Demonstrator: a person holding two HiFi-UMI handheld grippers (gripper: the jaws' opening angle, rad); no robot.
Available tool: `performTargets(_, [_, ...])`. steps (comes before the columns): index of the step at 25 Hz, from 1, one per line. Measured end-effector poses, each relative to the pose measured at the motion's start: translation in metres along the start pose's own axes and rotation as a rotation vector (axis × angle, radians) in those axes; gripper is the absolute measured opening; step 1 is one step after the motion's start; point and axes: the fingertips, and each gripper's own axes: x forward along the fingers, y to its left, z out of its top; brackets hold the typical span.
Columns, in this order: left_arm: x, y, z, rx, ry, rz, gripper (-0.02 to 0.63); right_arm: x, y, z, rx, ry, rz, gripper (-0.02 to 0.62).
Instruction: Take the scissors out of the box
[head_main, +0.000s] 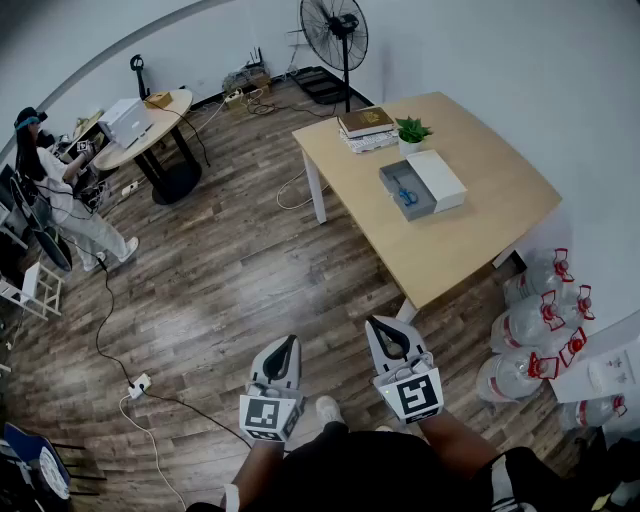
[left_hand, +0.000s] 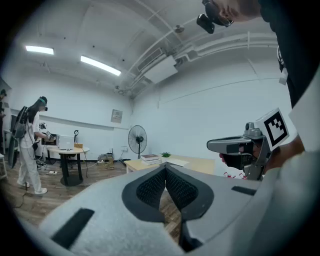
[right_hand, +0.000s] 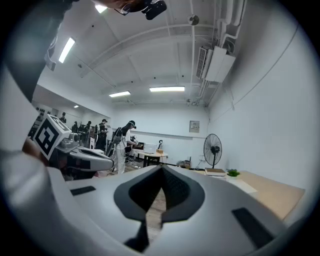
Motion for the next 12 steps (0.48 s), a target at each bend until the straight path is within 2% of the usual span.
performTargets(12, [-0.002, 0.02, -0.001, -0.008, -0.013, -0.017, -0.003, 0.018, 0.011, 0.003, 0.049, -0.021, -0.01, -0.007])
